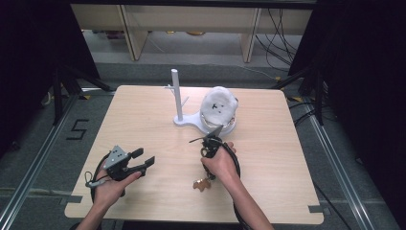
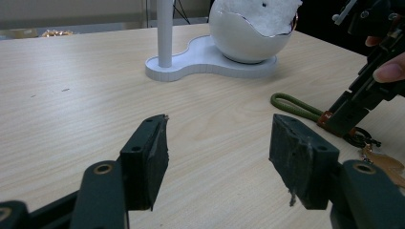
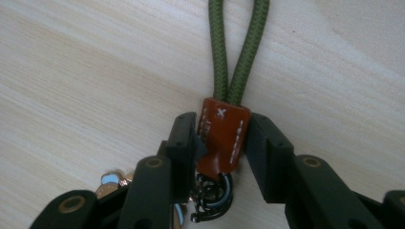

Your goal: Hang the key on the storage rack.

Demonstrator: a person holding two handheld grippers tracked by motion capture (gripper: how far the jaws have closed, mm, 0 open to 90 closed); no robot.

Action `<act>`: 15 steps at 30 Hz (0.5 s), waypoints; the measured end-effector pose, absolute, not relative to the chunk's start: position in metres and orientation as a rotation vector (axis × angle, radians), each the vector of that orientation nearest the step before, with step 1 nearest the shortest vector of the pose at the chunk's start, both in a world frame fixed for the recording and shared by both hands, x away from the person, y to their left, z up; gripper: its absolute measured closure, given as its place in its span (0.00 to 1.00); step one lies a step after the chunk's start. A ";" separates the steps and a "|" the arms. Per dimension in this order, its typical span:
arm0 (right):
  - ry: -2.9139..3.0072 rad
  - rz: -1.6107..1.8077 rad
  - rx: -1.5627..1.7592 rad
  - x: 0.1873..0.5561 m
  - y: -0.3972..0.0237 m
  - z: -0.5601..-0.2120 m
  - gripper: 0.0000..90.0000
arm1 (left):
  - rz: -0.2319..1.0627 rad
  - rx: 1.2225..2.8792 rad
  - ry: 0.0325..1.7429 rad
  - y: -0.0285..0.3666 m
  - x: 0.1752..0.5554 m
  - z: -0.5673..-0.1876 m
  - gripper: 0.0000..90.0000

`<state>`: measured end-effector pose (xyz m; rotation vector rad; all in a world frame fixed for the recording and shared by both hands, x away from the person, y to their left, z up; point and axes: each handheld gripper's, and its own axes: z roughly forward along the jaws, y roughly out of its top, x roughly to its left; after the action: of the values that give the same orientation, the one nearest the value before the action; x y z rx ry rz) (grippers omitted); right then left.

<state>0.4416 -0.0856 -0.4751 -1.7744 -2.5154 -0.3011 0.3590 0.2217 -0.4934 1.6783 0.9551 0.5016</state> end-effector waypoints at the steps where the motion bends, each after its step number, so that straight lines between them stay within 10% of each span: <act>1: -2.535 -0.331 -1.759 0.442 -0.085 -0.477 0.76 | 0.502 1.679 0.957 0.222 0.359 -0.494 0.42; 15: -2.538 -0.424 -1.667 0.440 -0.096 -0.471 0.89 | 0.486 1.682 0.950 0.220 0.358 -0.495 0.43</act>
<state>0.4400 -0.0957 -0.4705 -1.6668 -2.5377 -0.4236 0.3585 0.2199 -0.4953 1.6824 0.9504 0.4858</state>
